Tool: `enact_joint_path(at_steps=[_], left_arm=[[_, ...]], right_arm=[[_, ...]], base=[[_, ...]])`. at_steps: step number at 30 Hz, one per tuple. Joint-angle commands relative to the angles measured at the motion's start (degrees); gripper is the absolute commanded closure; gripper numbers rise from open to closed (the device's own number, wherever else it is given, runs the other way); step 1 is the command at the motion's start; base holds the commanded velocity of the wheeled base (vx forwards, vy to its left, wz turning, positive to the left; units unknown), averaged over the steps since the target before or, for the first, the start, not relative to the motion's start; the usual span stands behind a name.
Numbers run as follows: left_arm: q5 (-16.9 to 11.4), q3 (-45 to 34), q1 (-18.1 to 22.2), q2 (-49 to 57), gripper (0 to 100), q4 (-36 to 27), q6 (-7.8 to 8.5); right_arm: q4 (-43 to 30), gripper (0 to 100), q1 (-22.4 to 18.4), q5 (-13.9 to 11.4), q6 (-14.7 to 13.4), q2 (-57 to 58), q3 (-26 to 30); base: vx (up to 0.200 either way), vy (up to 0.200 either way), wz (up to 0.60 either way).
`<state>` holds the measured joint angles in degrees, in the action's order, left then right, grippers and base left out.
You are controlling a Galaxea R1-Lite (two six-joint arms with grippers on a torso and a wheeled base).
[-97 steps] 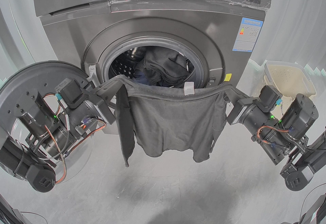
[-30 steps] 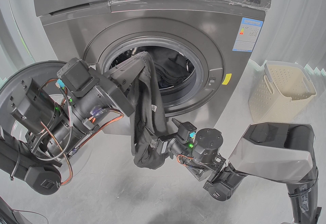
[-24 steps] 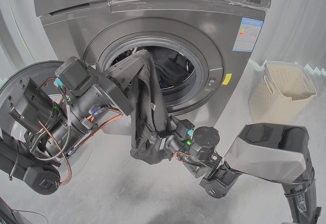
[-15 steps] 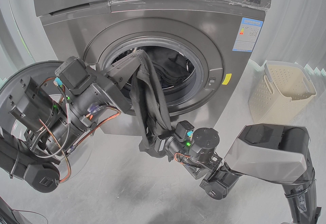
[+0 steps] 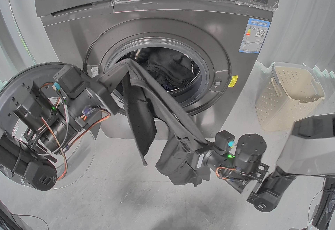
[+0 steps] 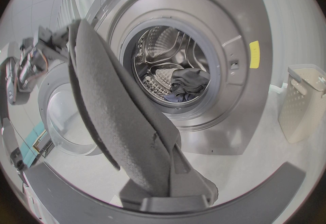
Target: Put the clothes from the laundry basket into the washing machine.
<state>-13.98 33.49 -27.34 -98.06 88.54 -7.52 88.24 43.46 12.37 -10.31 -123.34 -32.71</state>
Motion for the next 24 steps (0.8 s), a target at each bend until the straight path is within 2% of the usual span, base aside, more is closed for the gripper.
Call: enact_joint_path(at_steps=[1, 3, 7, 14, 18, 24], left_arm=[[-5.27, -6.15, 3.61, 0.33, 100, 0.05, 0.31], [-6.32, -8.18, 3.88, 0.33, 100, 0.05, 0.75], [-6.41, -11.25, 2.82, -0.46, 100, -0.03, 1.37], [-5.88, -14.33, -0.96, -6.00, 100, 0.05, 5.41], [-5.62, -13.98, -2.19, -8.99, 100, 0.05, 5.50], [-5.18, -13.10, -1.84, -11.01, 100, 0.05, 5.24]], right_arm=[[0.01, 100, -1.27, 0.02, -0.59, 11.20, 7.57], [-0.08, 100, -1.89, 0.02, -0.50, 13.66, 6.16], [-0.08, 100, -2.06, 0.19, -0.50, 15.41, 2.91], [0.09, 100, -1.71, 0.37, -0.67, 15.85, -1.92], [0.09, 100, -1.36, 0.46, -0.94, 16.73, -3.06], [0.09, 100, -1.36, 0.28, -0.94, 16.56, -3.06]], base=[[0.000, 0.000, 0.00], [0.000, 0.000, 0.00], [0.000, 0.000, 0.00], [0.000, 0.000, 0.00], [0.000, 0.000, 0.00], [0.000, 0.000, 0.00]])
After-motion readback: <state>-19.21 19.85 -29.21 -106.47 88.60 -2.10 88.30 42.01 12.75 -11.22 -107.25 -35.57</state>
